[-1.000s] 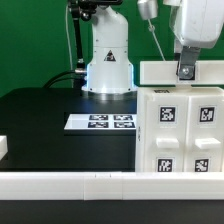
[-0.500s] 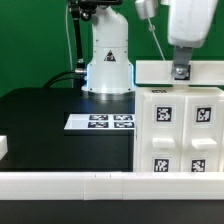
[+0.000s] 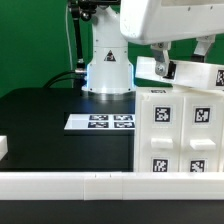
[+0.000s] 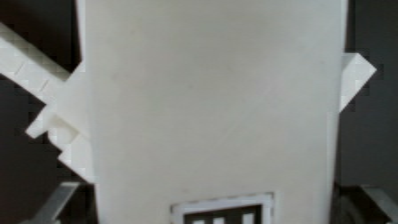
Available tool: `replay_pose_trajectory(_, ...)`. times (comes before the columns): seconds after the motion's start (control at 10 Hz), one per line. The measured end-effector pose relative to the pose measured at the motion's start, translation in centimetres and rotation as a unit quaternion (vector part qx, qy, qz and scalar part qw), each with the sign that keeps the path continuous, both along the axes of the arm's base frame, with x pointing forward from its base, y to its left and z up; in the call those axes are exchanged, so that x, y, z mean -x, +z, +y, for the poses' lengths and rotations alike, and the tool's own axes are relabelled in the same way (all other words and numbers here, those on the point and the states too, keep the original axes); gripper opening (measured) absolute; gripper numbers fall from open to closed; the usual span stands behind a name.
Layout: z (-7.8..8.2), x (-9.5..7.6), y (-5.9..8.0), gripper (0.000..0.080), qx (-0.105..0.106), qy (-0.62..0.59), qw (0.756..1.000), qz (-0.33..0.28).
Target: Assemble cabinet
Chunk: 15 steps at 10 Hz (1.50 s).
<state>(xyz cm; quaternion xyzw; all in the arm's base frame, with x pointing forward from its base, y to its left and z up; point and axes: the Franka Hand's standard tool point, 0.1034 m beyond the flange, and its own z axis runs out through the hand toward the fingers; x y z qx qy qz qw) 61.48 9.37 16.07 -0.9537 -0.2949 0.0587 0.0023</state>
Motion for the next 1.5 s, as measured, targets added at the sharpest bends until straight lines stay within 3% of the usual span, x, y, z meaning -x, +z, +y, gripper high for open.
replay_pose_trajectory(0.3, 0.06, 0.03, -0.02, 0.056, 0.009, -0.104, 0.994, -0.002)
replay_pose_trajectory(0.5, -0.14, -0.01, -0.23, 0.056, -0.03, -0.239, 0.971, 0.004)
replay_pose_trajectory(0.7, 0.23, -0.02, -0.24, 0.056, -0.05, -0.37, 0.927, 0.02)
replay_pose_trajectory(1.2, 0.42, -0.06, -0.18, 0.056, -0.029, -0.512, 0.858, 0.031)
replay_pose_trajectory(1.5, 0.46, -0.13, -0.55, 0.0559, -0.038, -0.682, 0.73, 0.028)
